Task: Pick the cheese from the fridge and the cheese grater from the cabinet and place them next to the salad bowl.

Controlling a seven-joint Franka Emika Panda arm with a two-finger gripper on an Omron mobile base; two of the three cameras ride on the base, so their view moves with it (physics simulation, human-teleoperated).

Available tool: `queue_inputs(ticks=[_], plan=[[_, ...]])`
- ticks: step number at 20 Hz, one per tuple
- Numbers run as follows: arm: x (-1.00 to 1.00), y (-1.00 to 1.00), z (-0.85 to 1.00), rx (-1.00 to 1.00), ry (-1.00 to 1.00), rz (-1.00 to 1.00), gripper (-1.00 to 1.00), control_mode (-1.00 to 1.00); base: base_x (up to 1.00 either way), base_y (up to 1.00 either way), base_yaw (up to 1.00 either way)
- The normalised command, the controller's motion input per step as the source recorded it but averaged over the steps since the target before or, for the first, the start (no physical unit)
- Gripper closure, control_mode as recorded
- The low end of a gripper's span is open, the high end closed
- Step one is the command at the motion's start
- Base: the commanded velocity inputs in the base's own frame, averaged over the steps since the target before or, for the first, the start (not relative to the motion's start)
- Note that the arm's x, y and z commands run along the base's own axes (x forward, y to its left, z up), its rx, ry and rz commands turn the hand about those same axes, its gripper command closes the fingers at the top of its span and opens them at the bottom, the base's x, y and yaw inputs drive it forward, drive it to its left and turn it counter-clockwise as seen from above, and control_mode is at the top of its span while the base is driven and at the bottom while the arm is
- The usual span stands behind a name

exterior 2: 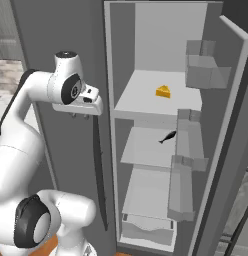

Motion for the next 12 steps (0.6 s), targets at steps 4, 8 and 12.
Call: queue_inputs(ticks=[4,8,12], plan=[[0.00,-0.04,0.00,0.00,0.00,0.00,-1.00,-1.00,0.00,0.00,0.00],[-0.01,-0.07,0.00,0.00,0.00,0.00,-1.00,-1.00,0.00,0.00,0.00],[-0.12,-0.10,0.00,0.00,0.00,0.00,-1.00,-1.00,0.00,0.00,0.00]])
